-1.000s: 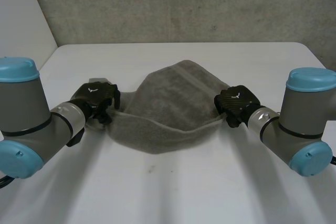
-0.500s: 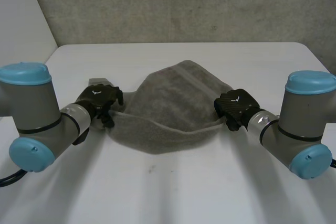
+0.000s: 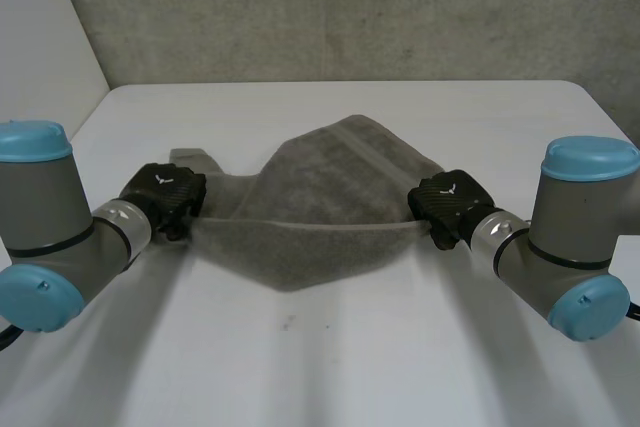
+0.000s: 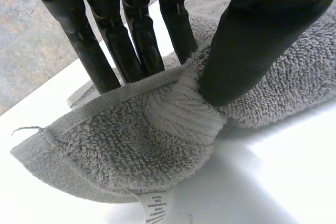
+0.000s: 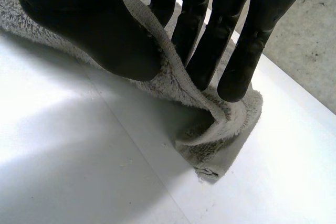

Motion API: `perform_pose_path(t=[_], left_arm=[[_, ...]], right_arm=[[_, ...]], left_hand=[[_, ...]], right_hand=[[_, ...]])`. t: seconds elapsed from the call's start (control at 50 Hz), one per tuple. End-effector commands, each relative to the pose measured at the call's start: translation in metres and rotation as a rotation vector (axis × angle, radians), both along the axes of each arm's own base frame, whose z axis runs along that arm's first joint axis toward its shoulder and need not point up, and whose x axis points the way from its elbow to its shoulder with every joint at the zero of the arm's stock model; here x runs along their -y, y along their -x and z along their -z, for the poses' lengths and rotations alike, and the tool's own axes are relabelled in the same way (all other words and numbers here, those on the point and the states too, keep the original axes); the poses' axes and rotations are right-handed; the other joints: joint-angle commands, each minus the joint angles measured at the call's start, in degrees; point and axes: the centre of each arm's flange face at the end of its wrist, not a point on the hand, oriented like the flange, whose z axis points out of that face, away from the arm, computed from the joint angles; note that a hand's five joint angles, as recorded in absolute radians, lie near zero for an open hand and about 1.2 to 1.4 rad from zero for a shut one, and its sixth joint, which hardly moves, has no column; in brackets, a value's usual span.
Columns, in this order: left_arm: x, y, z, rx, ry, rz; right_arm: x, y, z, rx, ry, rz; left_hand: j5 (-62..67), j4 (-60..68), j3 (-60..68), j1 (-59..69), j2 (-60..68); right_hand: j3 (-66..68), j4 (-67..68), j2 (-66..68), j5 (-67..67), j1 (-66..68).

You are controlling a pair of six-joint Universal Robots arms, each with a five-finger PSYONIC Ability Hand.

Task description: Fold the towel.

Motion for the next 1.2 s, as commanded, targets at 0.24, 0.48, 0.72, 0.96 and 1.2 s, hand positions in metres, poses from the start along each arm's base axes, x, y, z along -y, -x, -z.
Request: perform_pose_path(t=[0.24,0.48,0.72,0.96,1.2], left_arm=[[-0.004,-0.003,-0.011,0.008,0.024,-0.026],[-0.033,0.01,-0.15,-0.146,0.396,0.017],[-0.076,0.001,-0.254,-0.285,0.562,0.032],[-0.022,0.015,-0.153,-0.17,0.231,0.006],[0.07,0.048,-0.157,-0.236,0.398,0.019]], right_arm=[[0.002,0.0,-0.015,0.008,0.028,0.01],[-0.014,0.013,-0.183,0.154,0.348,0.037],[-0.051,0.032,-0.308,0.224,0.499,0.044],[0.005,0.011,-0.191,-0.03,0.125,0.017],[0.09,-0.002,-0.212,-0.013,0.578,0.161]], left_hand=[[27.55,27.09,27.12,27.21,27.04],[27.55,27.09,27.12,27.21,27.04],[27.55,27.09,27.12,27.21,27.04],[27.55,27.09,27.12,27.21,27.04],[27.55,27.09,27.12,27.21,27.04]], right_hand=[[10.39,10.25,10.52,10.71,0.22],[10.39,10.25,10.52,10.71,0.22],[10.39,10.25,10.52,10.71,0.22],[10.39,10.25,10.52,10.71,0.22],[10.39,10.25,10.52,10.71,0.22]])
